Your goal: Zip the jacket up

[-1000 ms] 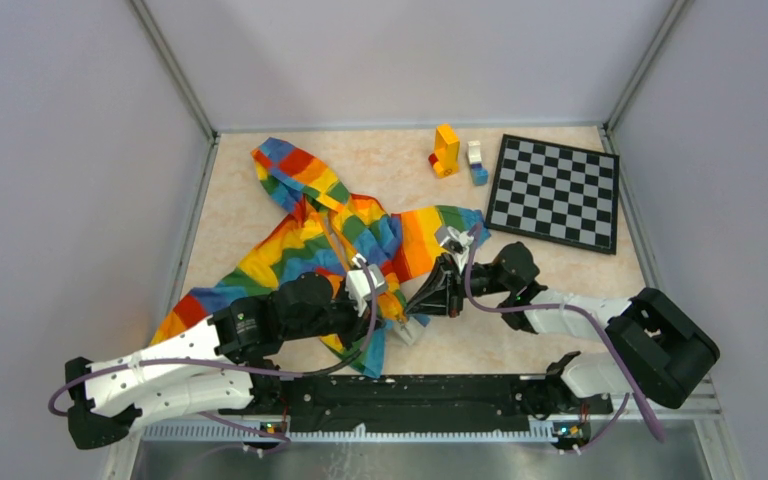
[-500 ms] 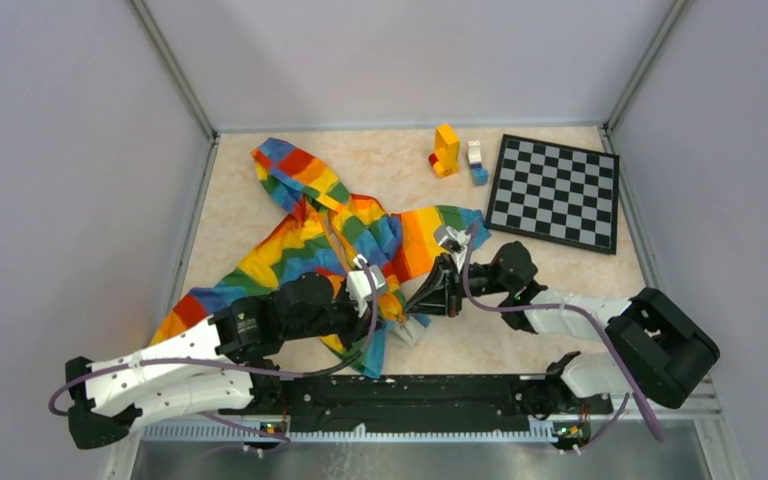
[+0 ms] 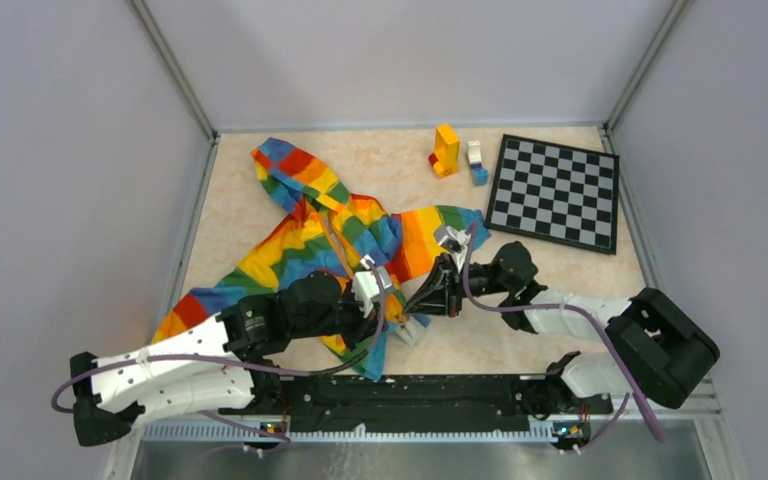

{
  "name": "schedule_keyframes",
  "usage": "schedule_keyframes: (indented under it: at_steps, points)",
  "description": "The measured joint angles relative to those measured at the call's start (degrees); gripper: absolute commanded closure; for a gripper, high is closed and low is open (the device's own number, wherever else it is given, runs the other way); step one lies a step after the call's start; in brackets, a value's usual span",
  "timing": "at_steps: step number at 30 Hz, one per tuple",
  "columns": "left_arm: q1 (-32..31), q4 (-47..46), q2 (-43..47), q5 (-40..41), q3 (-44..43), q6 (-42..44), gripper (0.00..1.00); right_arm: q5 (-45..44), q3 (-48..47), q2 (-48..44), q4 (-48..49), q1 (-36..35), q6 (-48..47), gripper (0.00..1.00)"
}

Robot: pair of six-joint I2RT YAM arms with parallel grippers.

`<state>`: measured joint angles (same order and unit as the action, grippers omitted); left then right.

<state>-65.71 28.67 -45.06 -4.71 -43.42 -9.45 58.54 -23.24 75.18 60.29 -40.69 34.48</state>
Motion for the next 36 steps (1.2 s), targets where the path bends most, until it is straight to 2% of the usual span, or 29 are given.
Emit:
schedule_keyframes:
  at_steps: [18,25,36]
  points:
    - [0.00,-2.14,-0.87,-1.07,0.02,-0.48,1.00,-0.48,-0.04,0.00,0.15,-0.11,2.23,1.00]
    - [0.00,-4.94,-1.03,-2.25,0.94,-0.90,1.00,-0.33,0.81,0.46,7.87,-0.42,5.81,1.00]
    - [0.00,-10.21,1.31,-3.37,5.01,-3.72,1.00,-0.52,1.51,0.96,12.33,-2.45,6.45,1.00]
